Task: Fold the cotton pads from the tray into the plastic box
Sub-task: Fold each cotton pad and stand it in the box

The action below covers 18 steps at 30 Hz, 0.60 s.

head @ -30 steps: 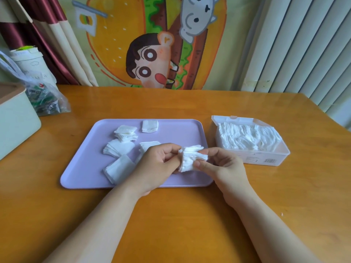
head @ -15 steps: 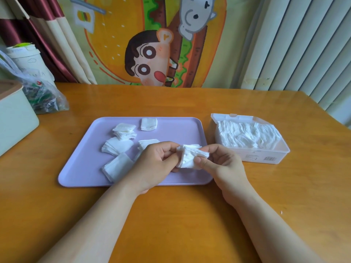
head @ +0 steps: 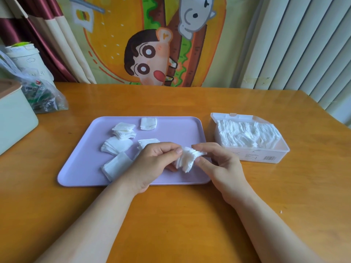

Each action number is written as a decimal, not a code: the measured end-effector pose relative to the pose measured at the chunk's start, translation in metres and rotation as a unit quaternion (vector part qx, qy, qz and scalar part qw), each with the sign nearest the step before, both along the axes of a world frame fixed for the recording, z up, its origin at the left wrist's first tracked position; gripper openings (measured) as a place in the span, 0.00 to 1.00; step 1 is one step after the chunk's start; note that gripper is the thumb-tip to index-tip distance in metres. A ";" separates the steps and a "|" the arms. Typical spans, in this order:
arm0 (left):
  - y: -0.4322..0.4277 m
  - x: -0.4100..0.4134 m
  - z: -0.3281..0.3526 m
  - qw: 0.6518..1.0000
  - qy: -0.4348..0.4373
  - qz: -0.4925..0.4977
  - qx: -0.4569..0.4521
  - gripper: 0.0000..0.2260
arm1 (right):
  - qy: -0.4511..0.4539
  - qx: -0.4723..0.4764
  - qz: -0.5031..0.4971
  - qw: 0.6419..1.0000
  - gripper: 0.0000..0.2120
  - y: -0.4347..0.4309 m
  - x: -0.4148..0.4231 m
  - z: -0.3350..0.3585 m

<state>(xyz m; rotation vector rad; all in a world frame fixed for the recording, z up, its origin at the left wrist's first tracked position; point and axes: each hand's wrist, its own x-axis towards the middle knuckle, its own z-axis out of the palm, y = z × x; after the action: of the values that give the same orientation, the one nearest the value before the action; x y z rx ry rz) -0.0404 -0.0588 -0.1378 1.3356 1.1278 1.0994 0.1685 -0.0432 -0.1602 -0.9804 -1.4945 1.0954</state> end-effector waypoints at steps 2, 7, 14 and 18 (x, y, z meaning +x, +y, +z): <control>0.000 0.002 0.000 1.000 0.008 0.005 0.003 0.12 | 0.020 -0.009 0.006 1.000 0.14 -0.001 -0.001 0.001; 0.000 0.006 -0.004 0.999 0.029 0.021 0.002 0.14 | 0.039 -0.017 0.009 0.999 0.15 -0.002 -0.002 0.002; 0.005 0.004 -0.008 0.997 0.019 0.079 -0.005 0.10 | 0.020 -0.019 -0.010 1.000 0.08 -0.002 -0.003 0.002; 0.003 0.005 -0.006 0.995 0.002 0.098 -0.005 0.06 | 0.033 -0.037 -0.024 0.998 0.09 0.000 0.000 0.001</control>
<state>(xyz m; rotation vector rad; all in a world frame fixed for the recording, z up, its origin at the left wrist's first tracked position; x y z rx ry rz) -0.0355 -0.0561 -0.1435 1.2380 1.2865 1.2306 0.1684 -0.0436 -0.1592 -1.0164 -1.3779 1.1448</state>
